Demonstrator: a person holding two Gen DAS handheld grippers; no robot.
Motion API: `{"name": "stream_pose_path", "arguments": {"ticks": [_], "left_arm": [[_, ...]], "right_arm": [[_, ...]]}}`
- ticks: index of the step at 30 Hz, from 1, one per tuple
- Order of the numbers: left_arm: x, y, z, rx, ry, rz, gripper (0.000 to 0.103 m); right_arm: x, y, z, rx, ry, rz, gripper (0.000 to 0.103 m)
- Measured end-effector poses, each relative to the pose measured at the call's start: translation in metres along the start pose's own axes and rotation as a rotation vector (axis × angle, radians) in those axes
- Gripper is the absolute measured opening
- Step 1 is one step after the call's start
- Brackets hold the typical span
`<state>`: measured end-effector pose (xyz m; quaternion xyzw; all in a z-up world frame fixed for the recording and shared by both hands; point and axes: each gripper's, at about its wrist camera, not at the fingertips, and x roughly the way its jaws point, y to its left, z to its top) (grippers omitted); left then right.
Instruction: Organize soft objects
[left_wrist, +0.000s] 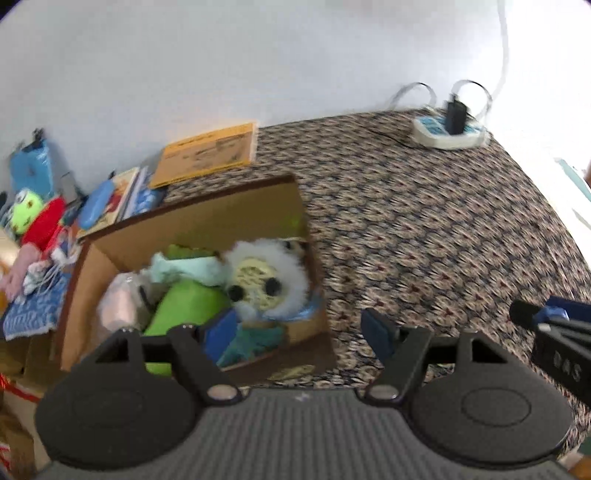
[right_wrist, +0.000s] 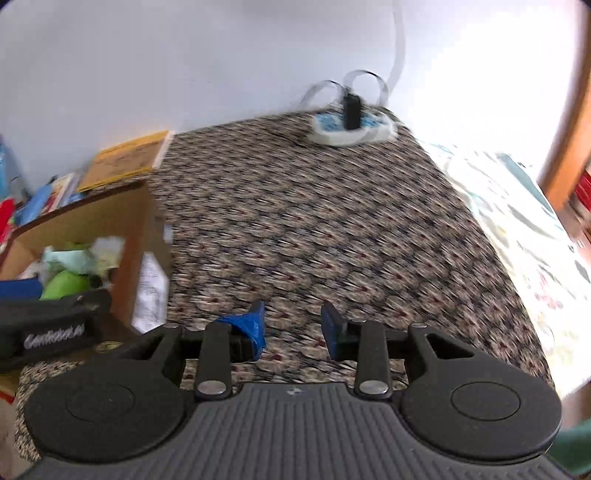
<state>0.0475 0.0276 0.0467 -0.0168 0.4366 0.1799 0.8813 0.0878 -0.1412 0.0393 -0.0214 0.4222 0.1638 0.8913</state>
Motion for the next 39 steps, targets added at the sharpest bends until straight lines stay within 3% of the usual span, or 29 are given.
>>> {"name": "stream_pose_path", "arguments": {"ticks": [4,15,25,39], "left_arm": [[-0.001,0.027,0.001,-0.048,0.011,0.035,0.073],[0.003,0.11,-0.007,-0.12,0.049,0.109,0.075],[0.018,0.155,-0.015,-0.112,0.069,0.105,0.076],[0.036,0.179,-0.014,-0.069,0.072,0.084,0.077]], "right_arm": [[-0.005,0.028,0.005,-0.056,-0.016,0.049,0.017],[0.01,0.107,0.004,-0.143,0.04,0.152,0.018],[0.023,0.148,-0.001,-0.111,0.047,0.144,0.018],[0.034,0.17,0.007,-0.083,0.012,0.103,0.019]]}}
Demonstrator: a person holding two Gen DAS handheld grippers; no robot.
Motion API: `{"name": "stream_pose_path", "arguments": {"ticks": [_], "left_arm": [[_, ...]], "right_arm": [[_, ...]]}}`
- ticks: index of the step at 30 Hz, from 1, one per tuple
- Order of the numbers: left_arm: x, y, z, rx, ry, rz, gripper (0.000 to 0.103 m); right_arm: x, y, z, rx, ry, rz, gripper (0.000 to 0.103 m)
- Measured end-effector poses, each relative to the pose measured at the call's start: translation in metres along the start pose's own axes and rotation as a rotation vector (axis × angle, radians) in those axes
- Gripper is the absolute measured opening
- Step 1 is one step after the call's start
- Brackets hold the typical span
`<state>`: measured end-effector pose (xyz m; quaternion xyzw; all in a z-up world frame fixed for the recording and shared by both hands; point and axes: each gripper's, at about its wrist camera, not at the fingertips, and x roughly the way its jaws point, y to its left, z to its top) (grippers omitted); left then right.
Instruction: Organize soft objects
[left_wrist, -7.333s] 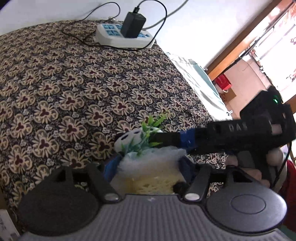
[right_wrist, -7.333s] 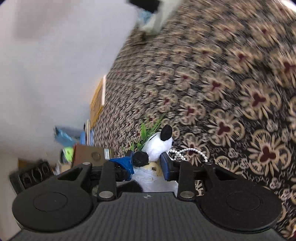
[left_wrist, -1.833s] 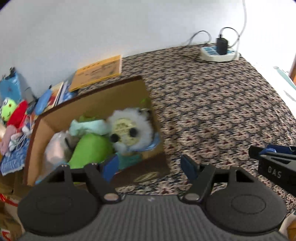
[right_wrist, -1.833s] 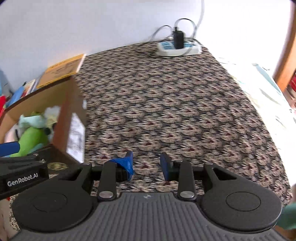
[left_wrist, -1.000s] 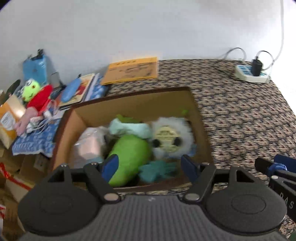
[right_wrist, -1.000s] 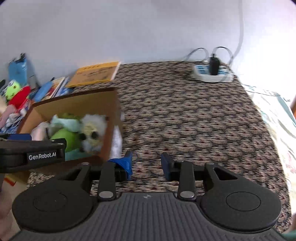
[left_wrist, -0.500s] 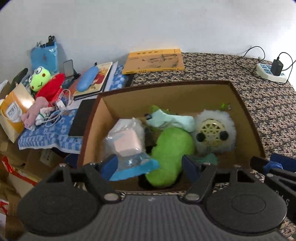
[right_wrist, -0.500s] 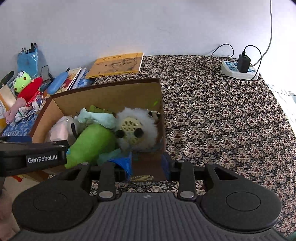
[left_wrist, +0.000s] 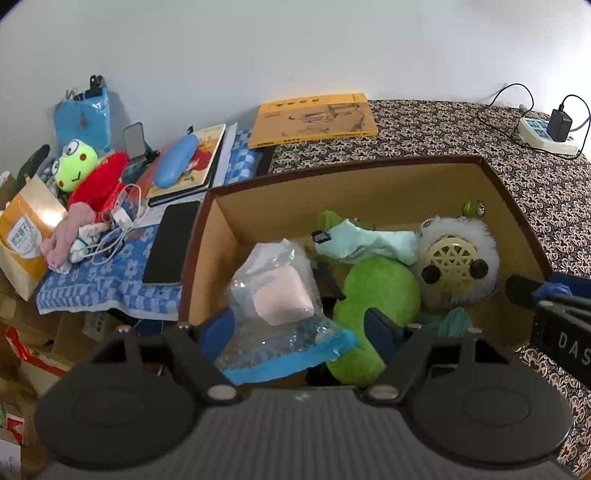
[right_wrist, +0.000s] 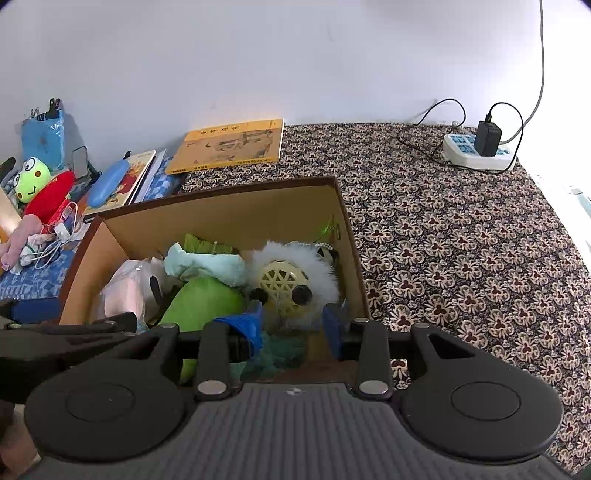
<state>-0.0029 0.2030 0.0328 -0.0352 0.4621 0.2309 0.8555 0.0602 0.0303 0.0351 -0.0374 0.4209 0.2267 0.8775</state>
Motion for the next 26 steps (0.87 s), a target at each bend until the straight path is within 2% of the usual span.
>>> {"name": "stream_pose_path", "arguments": {"ticks": [20,26], "left_arm": [[0.027,0.005,0.004,-0.03,0.0,-0.013,0.077],[0.03,0.012,0.006,-0.06,-0.02,-0.027,0.072]], "right_arm": [[0.03,0.0,0.003,-0.033,0.051,0.025,0.02],[0.034,-0.004,0.003,-0.016,0.049,0.039,0.02]]}}
